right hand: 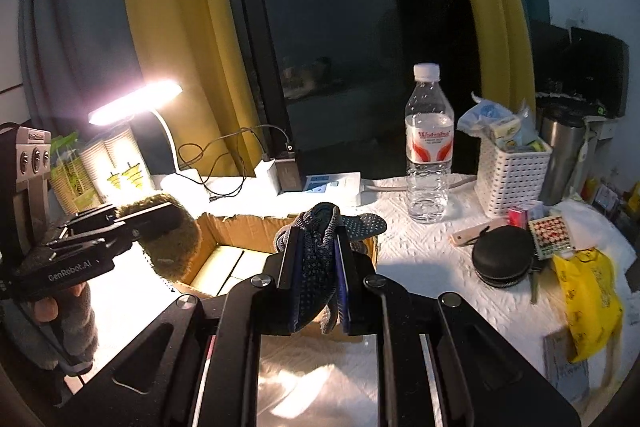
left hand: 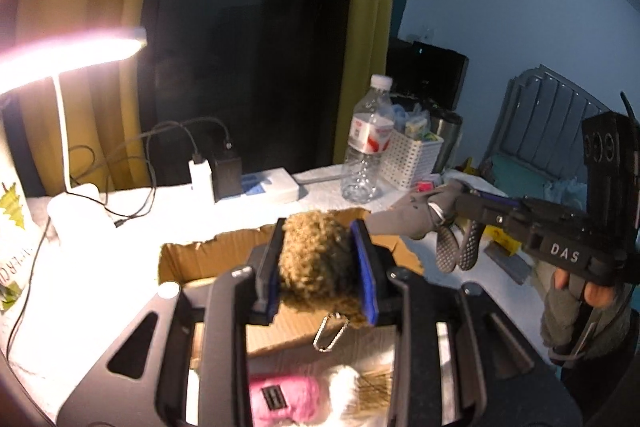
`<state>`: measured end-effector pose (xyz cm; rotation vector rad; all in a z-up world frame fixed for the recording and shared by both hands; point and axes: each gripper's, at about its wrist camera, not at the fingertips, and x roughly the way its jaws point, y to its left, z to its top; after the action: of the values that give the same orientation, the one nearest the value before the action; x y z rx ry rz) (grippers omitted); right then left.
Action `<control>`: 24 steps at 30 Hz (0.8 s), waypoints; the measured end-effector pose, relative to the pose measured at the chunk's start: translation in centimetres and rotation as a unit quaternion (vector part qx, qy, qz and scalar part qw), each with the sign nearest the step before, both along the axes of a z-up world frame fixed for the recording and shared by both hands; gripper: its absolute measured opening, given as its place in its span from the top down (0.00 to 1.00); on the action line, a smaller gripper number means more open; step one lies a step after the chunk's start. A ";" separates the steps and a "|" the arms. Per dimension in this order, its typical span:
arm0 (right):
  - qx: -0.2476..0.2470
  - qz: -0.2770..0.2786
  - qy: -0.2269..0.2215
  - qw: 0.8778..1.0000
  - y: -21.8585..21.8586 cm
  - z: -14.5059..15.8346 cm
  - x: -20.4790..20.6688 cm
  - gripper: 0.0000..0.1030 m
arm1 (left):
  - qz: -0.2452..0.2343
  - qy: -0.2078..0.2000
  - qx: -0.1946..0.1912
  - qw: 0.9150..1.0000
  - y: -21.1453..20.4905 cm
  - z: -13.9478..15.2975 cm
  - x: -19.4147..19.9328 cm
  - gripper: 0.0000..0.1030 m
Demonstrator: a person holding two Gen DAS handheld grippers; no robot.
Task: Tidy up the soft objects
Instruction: 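Carry the loofah with the left tool while the right tool carries the slipper toward the cardboard box, then open the left tool over the box while the right tool releases the slipper inside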
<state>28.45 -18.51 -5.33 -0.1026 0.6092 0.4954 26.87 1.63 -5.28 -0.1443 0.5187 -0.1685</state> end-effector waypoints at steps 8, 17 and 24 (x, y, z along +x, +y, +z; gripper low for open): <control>-0.005 0.012 0.025 1.000 0.6 -2.8 3.1 0.85 | -0.002 0.027 -0.008 1.000 -0.9 -2.8 3.2 0.68; -0.018 0.024 0.062 0.998 1.6 -6.0 5.1 0.85 | -0.003 0.083 -0.029 0.996 -1.0 -5.8 6.0 0.62; -0.035 0.013 0.066 0.997 1.8 -6.6 5.4 0.60 | -0.007 0.087 -0.038 0.995 -0.8 -5.9 5.9 0.42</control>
<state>33.89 -16.70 -11.89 -0.1457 0.7557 0.5095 32.82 0.87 -11.23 -0.2301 0.6871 -0.1910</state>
